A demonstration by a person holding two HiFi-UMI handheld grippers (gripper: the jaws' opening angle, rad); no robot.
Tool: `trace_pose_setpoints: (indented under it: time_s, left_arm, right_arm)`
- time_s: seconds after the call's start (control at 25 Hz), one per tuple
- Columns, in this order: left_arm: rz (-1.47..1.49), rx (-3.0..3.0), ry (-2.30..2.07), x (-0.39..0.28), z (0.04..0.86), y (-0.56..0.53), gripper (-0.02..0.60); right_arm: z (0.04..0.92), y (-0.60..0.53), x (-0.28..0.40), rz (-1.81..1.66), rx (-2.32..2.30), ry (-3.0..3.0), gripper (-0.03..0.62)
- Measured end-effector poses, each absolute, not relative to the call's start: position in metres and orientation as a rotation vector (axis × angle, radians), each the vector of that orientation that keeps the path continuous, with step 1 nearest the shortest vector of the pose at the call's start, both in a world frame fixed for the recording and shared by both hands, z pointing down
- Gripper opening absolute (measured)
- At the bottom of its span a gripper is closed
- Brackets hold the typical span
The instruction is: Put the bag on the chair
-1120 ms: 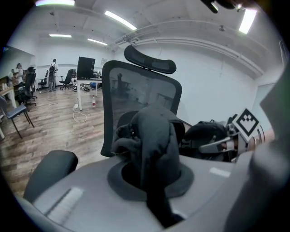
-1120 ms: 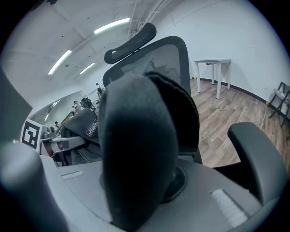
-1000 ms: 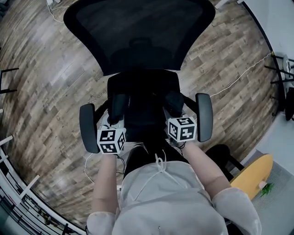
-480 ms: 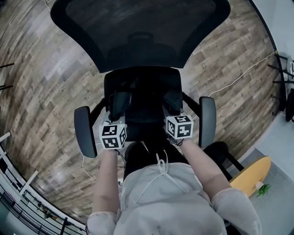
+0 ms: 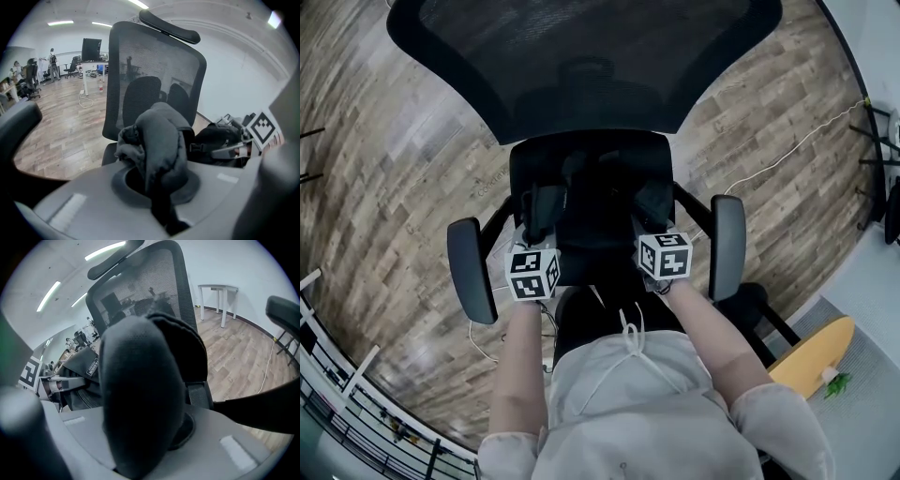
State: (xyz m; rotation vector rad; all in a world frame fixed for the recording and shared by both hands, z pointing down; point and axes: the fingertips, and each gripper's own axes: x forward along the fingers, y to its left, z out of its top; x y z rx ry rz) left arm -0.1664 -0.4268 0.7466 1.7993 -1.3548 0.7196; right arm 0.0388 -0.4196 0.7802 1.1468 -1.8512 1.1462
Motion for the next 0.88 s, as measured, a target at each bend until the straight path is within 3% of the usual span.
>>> trace_pose_setpoints:
  time_s: [0.6,0.72,0.88]
  left_arm:
    - [0.78,1.717,-1.309,-0.176,0.794,-0.406,0.048]
    - [0.761,1.715,-1.296,-0.174,0.798,-0.404,0.094]
    - [0.726,1.698,-1.3,-0.175,0.801,-0.4,0.268]
  right_arm:
    - [0.817,-0.41,0.038,1.17,1.14,-1.784,0.121]
    - [0.819,-0.407,0.04,1.164,1.148,-1.783,0.195]
    - [0.82,-0.403,0.039,1.116,1.17,-1.787,0.372]
